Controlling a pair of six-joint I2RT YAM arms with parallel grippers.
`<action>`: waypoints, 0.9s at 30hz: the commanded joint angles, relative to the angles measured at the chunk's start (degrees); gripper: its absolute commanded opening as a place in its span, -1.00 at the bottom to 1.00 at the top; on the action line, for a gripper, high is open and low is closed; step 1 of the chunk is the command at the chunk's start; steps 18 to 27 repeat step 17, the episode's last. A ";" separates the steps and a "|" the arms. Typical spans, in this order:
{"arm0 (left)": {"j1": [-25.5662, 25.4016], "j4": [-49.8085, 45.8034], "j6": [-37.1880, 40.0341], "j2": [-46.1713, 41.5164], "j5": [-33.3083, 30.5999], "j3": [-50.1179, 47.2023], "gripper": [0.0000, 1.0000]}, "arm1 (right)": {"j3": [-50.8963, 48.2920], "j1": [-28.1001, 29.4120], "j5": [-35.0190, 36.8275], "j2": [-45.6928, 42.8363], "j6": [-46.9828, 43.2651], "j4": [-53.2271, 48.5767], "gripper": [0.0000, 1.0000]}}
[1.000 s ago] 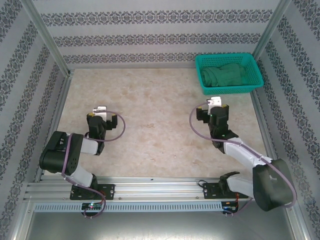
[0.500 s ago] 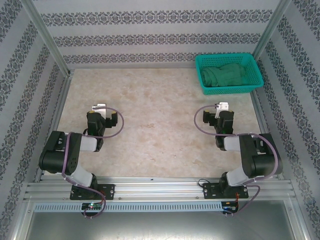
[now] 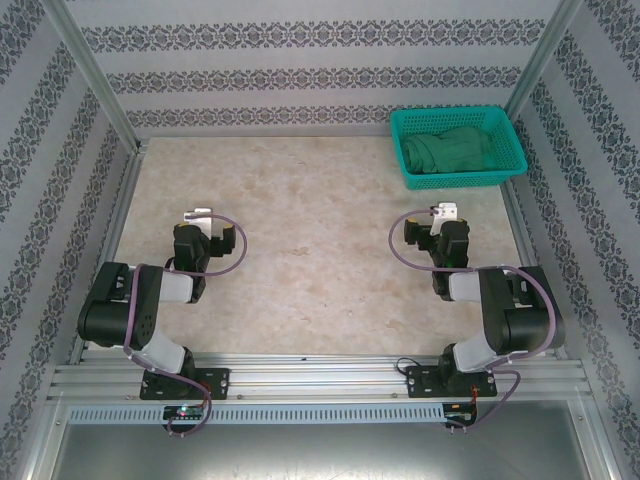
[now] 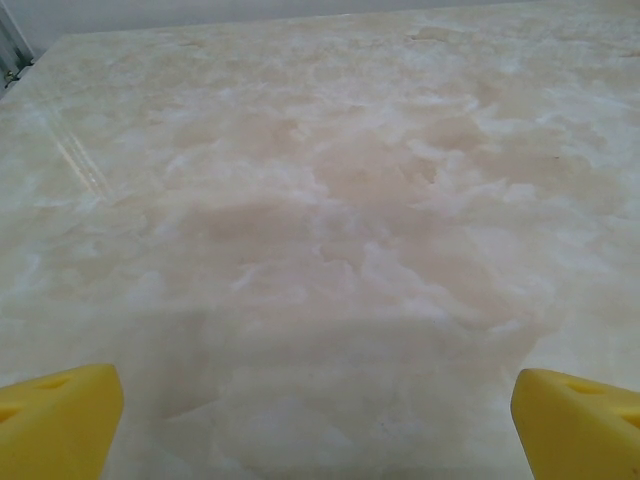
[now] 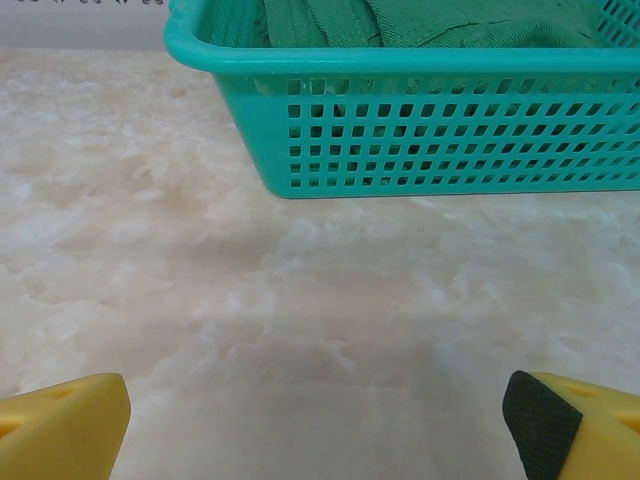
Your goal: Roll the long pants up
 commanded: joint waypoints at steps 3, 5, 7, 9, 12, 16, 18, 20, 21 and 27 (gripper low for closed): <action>1.01 -1.11 -0.97 -0.33 1.34 1.35 1.00 | 0.62 0.06 -1.52 -0.54 0.11 1.99 0.95; 1.10 -1.20 -0.98 -0.35 1.51 1.33 1.00 | 0.62 0.07 -1.55 -0.52 0.11 1.96 0.95; 1.12 -1.20 -1.05 -0.32 1.51 1.38 1.00 | 0.62 0.06 -1.54 -0.51 0.10 1.96 0.95; 1.25 -1.38 -1.06 -0.32 1.86 1.53 1.00 | 0.59 0.06 -1.56 -0.56 0.07 1.96 0.95; 1.56 -1.71 -1.10 -0.26 2.31 1.69 1.00 | 0.59 0.07 -1.60 -0.51 0.12 1.96 0.96; 1.67 -1.84 -1.20 -0.21 2.75 1.68 1.00 | 0.63 0.06 -1.62 -0.46 0.08 1.96 0.95; 1.74 -1.73 -1.24 -0.26 2.79 1.72 1.00 | 0.63 0.15 -1.62 -0.51 0.05 1.96 0.95; 1.74 -1.73 -1.24 -0.26 2.79 1.72 1.00 | 0.63 0.15 -1.62 -0.51 0.05 1.96 0.95; 1.74 -1.73 -1.24 -0.26 2.79 1.72 1.00 | 0.63 0.15 -1.62 -0.51 0.05 1.96 0.95; 1.74 -1.73 -1.24 -0.26 2.79 1.72 1.00 | 0.63 0.15 -1.62 -0.51 0.05 1.96 0.95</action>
